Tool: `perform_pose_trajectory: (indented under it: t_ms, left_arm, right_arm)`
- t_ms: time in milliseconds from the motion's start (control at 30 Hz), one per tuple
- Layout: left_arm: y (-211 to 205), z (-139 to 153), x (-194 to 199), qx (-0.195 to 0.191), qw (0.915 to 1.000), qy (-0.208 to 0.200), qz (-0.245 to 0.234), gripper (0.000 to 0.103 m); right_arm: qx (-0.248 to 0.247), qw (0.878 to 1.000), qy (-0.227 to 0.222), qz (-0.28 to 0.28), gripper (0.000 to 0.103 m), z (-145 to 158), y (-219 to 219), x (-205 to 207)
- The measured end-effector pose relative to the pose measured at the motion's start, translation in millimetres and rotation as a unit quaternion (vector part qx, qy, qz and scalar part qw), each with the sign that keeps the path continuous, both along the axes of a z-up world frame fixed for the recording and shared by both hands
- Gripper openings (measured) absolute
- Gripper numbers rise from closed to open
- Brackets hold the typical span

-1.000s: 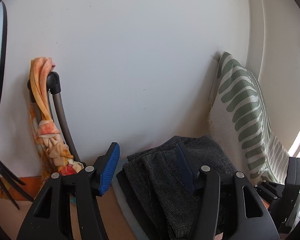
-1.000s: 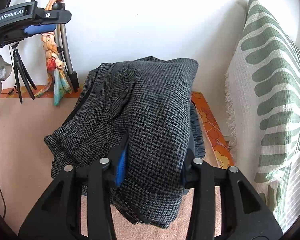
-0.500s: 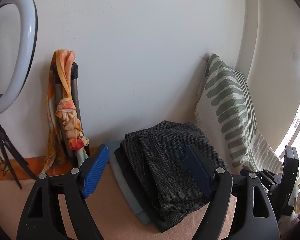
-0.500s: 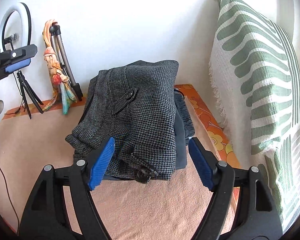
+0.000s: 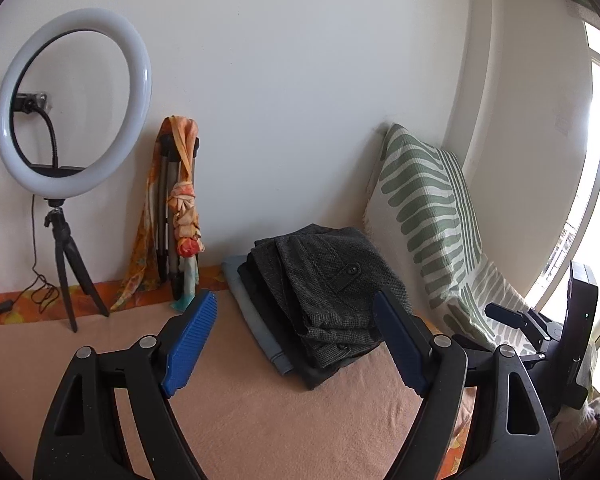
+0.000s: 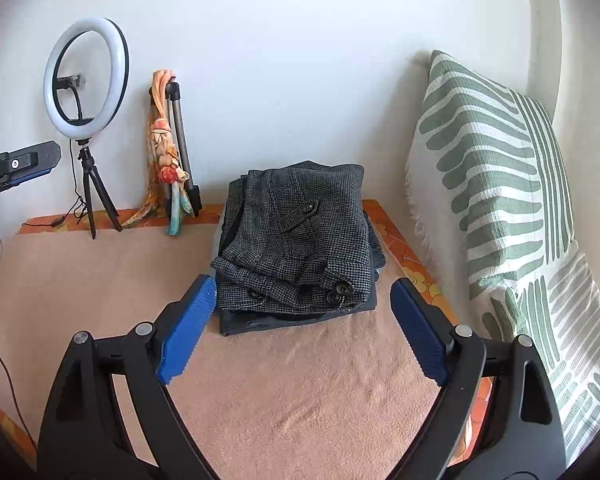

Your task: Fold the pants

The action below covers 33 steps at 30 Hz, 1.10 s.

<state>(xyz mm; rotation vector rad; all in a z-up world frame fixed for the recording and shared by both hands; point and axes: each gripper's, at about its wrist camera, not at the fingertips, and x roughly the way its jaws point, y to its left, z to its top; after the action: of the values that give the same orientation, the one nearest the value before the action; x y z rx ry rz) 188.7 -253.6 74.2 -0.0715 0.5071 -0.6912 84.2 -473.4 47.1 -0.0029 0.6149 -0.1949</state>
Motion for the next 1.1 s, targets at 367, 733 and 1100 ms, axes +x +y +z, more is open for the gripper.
perform_pose_trajectory:
  t_ms: [367,733,1100]
  left_arm:
    - [65,-12,-66,0.018,0.9997,-0.006,0.015,0.089]
    - [116,-43,-102,0.026,0.9986,0.012,0.045,0.09]
    - [134,-68,-106,0.031,0.9975,0.023,0.059,0.09]
  right_arm:
    - [-0.013,0.999,-0.027,0.017,0.102,16,75,-50]
    - [-0.028,0.998,-0.049,0.034,0.103,3,134,-79]
    - [-0.01,0.998,-0.047,0.037,0.103,-23,150,-76]
